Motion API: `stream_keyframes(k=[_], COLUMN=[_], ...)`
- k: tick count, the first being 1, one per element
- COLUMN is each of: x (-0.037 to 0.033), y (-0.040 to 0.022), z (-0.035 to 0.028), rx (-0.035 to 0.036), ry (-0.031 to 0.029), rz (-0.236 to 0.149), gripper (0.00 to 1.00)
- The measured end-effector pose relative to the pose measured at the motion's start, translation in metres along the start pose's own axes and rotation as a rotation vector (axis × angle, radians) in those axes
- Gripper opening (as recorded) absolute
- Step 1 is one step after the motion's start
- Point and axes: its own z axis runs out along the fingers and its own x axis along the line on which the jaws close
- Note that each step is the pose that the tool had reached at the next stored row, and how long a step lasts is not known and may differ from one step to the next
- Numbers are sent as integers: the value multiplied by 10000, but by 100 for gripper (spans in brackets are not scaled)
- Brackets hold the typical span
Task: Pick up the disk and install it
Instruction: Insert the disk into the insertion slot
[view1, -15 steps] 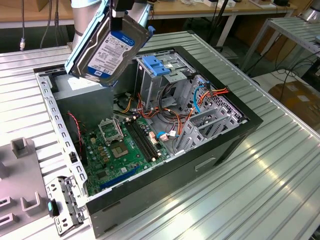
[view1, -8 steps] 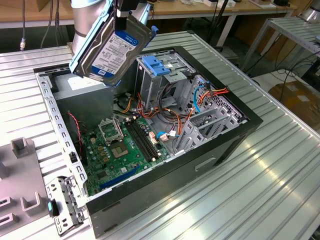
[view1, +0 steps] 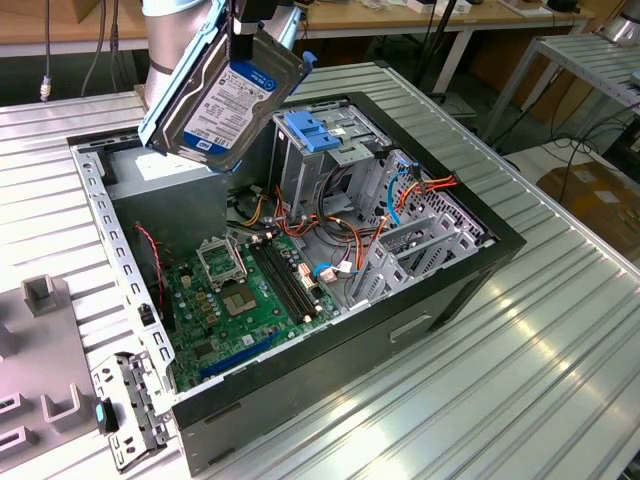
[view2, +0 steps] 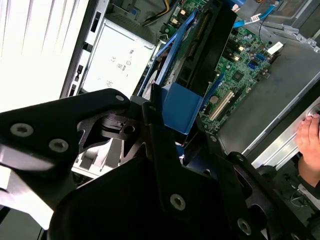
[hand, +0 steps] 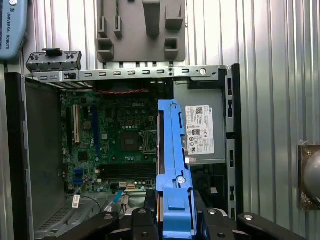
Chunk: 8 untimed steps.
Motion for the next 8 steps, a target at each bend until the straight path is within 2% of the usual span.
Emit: stream_keyframes(k=[3,4,6,7,8], x=[1,2,7,9,9], y=[18,42,156,185,190], z=[0,-1,-1,-2,-1], rx=[18,57,221,282,290], ry=[-1,-2,-11,-14,-15], rz=[-2,-2,0,0,1], gripper=[37,37,37,37,37])
